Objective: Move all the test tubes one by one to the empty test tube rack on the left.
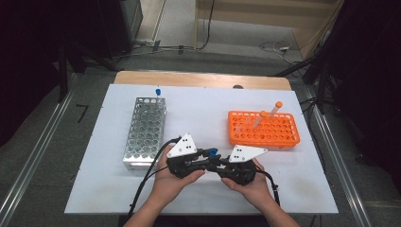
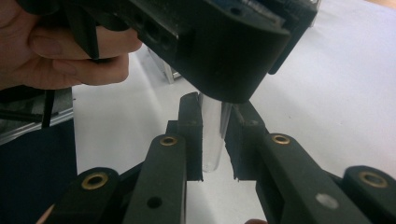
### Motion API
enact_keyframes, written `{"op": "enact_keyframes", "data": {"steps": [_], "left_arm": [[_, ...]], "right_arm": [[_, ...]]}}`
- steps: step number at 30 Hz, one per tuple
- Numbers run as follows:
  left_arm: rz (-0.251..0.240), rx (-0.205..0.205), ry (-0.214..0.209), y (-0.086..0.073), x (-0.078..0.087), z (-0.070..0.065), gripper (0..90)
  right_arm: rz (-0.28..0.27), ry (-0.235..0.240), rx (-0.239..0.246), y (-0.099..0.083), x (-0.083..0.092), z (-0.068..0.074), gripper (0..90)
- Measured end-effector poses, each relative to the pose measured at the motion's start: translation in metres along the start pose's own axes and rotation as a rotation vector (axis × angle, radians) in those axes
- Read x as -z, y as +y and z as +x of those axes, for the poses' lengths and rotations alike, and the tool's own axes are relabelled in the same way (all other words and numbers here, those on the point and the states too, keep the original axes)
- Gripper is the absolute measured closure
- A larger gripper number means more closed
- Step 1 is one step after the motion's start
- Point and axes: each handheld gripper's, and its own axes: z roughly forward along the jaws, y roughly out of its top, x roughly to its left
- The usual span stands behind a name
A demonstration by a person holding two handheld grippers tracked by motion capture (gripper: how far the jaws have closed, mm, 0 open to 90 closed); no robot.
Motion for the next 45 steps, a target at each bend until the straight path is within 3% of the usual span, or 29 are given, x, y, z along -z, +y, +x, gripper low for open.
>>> {"op": "enact_keyframes", "data": {"steps": [6,9,13,23,29,32,35,45], "left_arm": [[-0.003,-0.018,0.018,0.0,0.0,-0.002,76.2],[-0.008,-0.008,0.014,0.001,0.001,-0.001,76.4],[-0.022,0.004,0.026,0.004,0.004,0.002,76.4],[-0.04,0.028,0.079,0.01,0.018,0.018,76.4],[-0.053,0.046,0.128,0.014,0.03,0.033,76.4],[-0.064,0.059,0.153,0.016,0.036,0.041,76.4],[-0.075,0.069,0.181,0.018,0.043,0.049,76.4],[-0.09,0.067,0.268,0.026,0.063,0.073,76.4]], "right_arm": [[-0.003,0.001,-0.01,0.0,0.001,-0.001,75.1],[-0.004,-0.003,-0.008,0.0,0.003,0.0,74.5],[-0.021,-0.012,-0.007,-0.001,0.008,-0.002,67.1],[-0.084,-0.066,-0.038,-0.009,0.034,-0.014,34.6],[-0.086,-0.124,-0.041,-0.014,0.049,-0.019,11.0],[-0.087,-0.13,-0.06,-0.017,0.056,-0.022,0.5],[-0.093,-0.123,-0.074,-0.021,0.064,-0.027,0.0],[-0.094,-0.177,-0.105,-0.041,0.089,-0.039,0.0]]}}
